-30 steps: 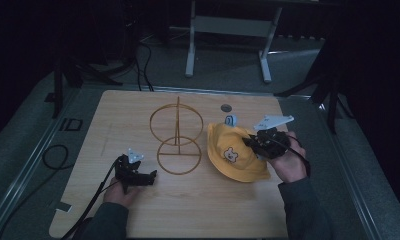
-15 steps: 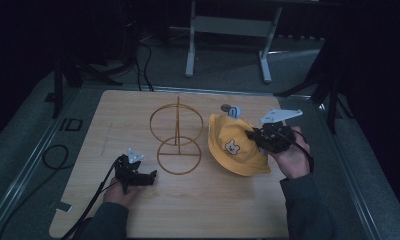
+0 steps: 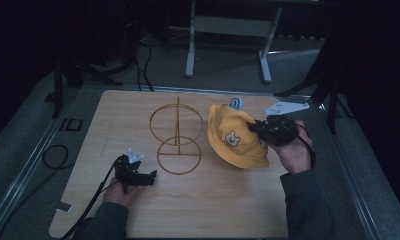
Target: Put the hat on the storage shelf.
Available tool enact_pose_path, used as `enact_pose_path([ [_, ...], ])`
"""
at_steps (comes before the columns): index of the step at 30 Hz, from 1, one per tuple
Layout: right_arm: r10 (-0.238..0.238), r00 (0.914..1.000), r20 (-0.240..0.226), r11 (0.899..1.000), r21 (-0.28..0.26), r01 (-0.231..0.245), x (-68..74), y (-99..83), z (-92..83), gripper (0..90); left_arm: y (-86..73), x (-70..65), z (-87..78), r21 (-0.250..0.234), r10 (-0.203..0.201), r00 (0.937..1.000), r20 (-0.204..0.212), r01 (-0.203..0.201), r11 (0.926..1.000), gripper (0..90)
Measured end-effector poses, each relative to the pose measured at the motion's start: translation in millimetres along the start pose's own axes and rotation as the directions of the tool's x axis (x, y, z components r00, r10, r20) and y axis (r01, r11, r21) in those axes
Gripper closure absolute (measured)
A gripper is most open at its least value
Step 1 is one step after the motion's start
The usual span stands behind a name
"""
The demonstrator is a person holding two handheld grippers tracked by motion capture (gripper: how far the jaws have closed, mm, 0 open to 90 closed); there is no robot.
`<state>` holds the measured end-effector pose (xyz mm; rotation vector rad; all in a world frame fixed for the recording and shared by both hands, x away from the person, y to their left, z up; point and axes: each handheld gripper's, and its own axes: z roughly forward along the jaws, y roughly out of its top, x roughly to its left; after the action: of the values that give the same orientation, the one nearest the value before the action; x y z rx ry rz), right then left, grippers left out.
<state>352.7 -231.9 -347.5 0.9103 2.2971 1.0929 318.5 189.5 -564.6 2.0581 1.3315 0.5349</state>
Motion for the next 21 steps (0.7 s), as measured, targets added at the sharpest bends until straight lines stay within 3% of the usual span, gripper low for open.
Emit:
enact_pose_path([
  [21, 0.026, 0.9997, 0.000, 0.998, -0.063, -0.026, -9.2, 13.1, -0.2, 81.7, 0.0, 0.0, 0.1, -0.001, -0.001, 1.0000, 0.000, 0.001, 1.0000, 1.9],
])
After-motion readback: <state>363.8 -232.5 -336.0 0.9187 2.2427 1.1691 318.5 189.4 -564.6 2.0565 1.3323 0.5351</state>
